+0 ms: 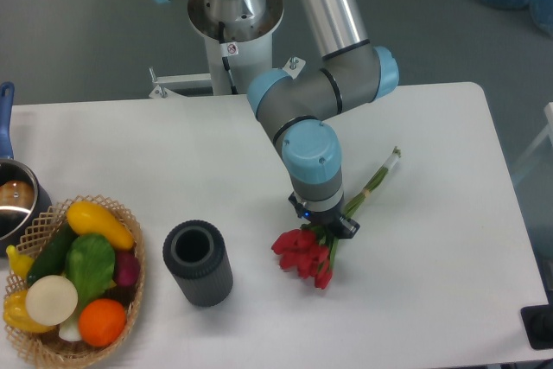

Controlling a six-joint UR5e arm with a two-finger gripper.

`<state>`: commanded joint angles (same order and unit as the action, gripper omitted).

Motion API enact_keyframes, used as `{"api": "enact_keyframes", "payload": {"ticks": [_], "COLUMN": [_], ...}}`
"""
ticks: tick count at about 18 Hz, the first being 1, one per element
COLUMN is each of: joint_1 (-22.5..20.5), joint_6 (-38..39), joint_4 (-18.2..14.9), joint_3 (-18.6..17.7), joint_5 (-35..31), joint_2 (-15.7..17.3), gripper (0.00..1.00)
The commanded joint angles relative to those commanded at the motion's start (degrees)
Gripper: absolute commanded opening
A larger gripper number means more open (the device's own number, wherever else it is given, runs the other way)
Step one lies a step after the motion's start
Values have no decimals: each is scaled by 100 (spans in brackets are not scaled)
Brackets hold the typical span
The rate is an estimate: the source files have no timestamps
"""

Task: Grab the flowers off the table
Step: 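Lift the grasped tulips up off the table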

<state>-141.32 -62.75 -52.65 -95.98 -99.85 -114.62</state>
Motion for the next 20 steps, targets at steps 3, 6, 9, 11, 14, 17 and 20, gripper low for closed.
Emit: {"api": "enact_keyframes", "payload": {"ticks": [3, 6, 9, 11, 14, 17, 20], "joint_1": [-184, -395, -659, -852, -1116, -1310, -1328], "joint_6": [26, 158, 149, 158, 115, 88, 0], "joint_4": [-18, -26, -44, -262, -1096, -1327, -1371], "joint_3": [52, 158, 290, 491, 1053, 1283, 1520], "joint_5": [35, 245, 360, 562, 703, 897, 870], "joint_2": [150, 246, 343, 343, 291, 256, 194], "gripper": [2, 2, 2, 1, 1, 0, 0]}}
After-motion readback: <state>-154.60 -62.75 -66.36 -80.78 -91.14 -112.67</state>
